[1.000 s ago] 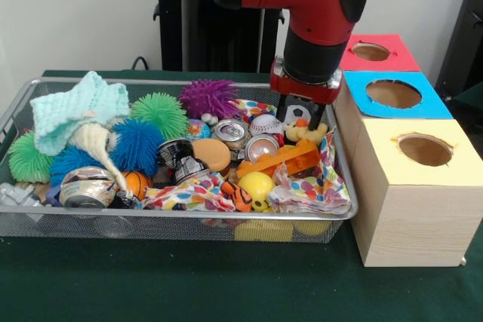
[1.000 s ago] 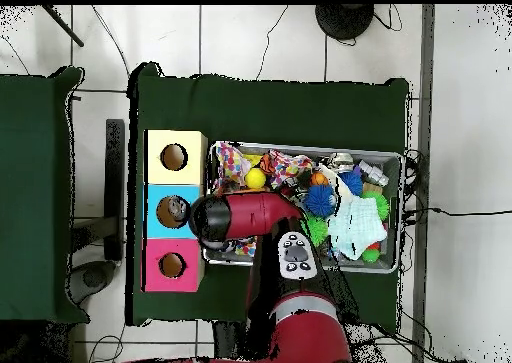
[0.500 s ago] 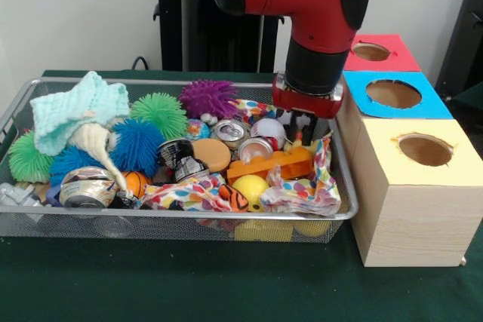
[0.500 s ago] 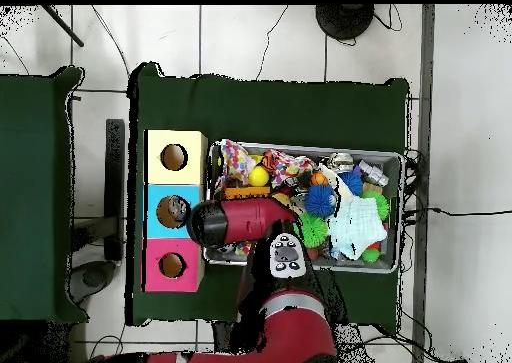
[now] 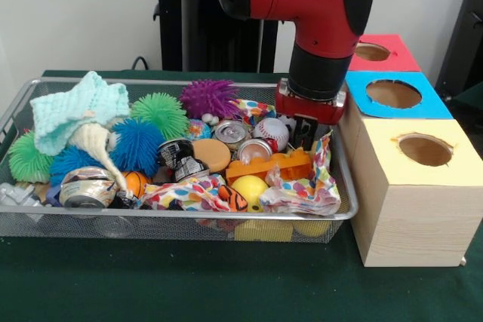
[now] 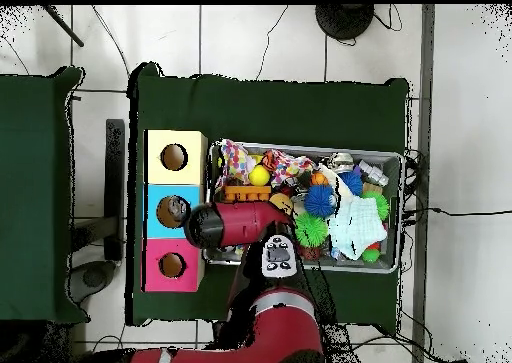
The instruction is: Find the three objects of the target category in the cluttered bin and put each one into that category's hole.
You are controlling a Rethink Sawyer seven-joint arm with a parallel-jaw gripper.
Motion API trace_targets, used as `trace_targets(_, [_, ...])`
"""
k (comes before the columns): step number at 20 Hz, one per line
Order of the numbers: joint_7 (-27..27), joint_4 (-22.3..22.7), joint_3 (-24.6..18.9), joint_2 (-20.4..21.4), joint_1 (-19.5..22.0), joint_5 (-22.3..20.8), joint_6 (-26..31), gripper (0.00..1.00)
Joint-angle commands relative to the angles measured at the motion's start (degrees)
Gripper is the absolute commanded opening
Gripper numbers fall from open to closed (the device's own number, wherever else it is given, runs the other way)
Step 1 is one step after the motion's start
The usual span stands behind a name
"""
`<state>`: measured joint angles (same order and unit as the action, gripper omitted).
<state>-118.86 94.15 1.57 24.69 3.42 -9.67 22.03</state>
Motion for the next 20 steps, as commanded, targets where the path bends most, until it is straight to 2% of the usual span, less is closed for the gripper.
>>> trace_targets(1, [-5.9,0.6,0.6,3.4,1.4,2.4,8.2,0.00])
trace_targets(5, [-2.8,0.3,4.1,7.6,1.5,-0.2,13.8,0.00])
trace_targets(8, [0.7,0.9,4.0,9.9,3.6,-1.8,15.7,0.00])
trace_targets(10, [1.9,-0.2,4.4,9.7,4.2,-3.0,16.5,0.00])
trace_targets(14, [2.5,-4.9,4.3,4.9,5.6,-5.7,13.4,0.00])
trace_targets(18, [4.1,-8.0,3.5,2.3,7.0,-8.4,11.6,0.00])
trace_targets(20, [4.4,-8.1,1.1,0.1,8.7,-8.3,9.6,0.00])
